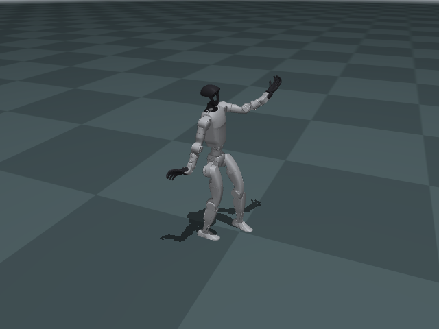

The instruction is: Dance

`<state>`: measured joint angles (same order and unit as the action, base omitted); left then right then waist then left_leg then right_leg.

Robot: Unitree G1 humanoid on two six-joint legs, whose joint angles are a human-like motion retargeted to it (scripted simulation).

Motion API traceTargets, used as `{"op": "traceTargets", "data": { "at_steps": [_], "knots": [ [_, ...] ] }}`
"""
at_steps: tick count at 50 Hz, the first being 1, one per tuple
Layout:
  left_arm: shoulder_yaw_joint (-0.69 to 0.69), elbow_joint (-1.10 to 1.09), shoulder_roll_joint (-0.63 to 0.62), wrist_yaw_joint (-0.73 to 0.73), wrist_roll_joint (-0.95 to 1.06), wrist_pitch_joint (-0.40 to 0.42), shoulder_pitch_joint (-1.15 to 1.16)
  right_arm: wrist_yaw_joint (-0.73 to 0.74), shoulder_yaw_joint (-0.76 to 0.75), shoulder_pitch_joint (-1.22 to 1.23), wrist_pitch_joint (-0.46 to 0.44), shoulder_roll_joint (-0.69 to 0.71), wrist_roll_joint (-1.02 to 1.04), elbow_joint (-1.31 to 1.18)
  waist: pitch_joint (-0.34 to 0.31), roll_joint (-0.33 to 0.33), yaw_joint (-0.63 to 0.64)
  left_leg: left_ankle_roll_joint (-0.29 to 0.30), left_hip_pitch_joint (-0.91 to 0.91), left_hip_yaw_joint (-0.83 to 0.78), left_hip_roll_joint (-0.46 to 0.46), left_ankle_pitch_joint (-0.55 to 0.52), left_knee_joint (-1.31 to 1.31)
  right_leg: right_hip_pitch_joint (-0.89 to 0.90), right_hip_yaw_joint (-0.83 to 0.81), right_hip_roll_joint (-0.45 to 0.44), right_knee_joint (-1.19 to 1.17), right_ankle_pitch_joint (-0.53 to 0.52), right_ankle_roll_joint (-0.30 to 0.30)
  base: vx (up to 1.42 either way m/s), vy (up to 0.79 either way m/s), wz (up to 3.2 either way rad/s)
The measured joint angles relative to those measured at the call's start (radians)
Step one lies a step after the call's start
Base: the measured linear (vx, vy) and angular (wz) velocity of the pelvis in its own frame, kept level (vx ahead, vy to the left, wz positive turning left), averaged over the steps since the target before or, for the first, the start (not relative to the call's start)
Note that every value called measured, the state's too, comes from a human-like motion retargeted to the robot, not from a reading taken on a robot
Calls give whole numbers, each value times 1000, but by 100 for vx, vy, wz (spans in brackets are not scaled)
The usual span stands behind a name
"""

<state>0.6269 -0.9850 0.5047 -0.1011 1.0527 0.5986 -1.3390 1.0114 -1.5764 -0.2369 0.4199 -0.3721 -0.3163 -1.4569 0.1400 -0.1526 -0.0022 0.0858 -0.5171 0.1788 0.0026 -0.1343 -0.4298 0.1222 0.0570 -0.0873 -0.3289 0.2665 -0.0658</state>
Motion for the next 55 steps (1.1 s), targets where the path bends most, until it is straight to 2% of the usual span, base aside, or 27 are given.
{"op": "traceTargets", "data": {
  "at_steps": [2,5,10,15,22,30,36,45,55],
  "knots": [
    [-29,113,-85,-5,-17,23,-42,-65,71,32,-15,57,-118,-4,-2,-9,5,-22,-32,-91,14,-32,-36,6,-30,1,-11,4,0,-14,15,69],
    [-66,281,-205,7,-77,57,-95,-145,171,84,-49,134,-270,-13,12,-37,-5,-85,-84,-251,77,-71,-87,22,-96,-4,-25,12,2,-14,13,94],
    [-135,532,-355,95,-216,135,-164,-267,295,191,-104,228,-487,-30,20,-82,-6,-71,-189,-199,75,-130,-174,61,-167,-24,-78,39,5,-13,8,71],
    [-205,745,-463,205,-365,169,-194,-410,417,299,-174,260,-649,-75,34,-101,9,-54,-279,-183,79,-191,-251,109,-188,-43,-147,74,9,-8,6,39],
    [-306,1005,-586,319,-482,188,-200,-567,620,445,-259,264,-752,-168,36,-103,17,-69,-379,-160,55,-288,-345,164,-206,-64,-237,112,18,-6,2,30],
    [-416,1241,-684,459,-645,217,-165,-681,797,606,-348,264,-850,-243,61,-96,57,-59,-452,-175,89,-369,-403,205,-201,-98,-290,132,20,0,0,0],
    [-492,1372,-736,528,-795,231,-127,-741,867,731,-380,288,-900,-243,71,-97,92,-76,-480,-200,117,-389,-441,207,-207,-113,-303,127,24,0,0,0],
    [-598,1471,-784,604,-982,244,-52,-787,893,908,-409,310,-958,-243,89,-88,116,-31,-451,-198,103,-386,-371,195,-214,-131,-276,127,23,1,-3,16],
    [-702,1496,-830,643,-1103,262,35,-833,886,1159,-393,315,-1005,-243,82,-56,145,-21,-428,-195,91,-388,-343,169,-225,-126,-244,100,23,0,-2,6]
  ]
}}
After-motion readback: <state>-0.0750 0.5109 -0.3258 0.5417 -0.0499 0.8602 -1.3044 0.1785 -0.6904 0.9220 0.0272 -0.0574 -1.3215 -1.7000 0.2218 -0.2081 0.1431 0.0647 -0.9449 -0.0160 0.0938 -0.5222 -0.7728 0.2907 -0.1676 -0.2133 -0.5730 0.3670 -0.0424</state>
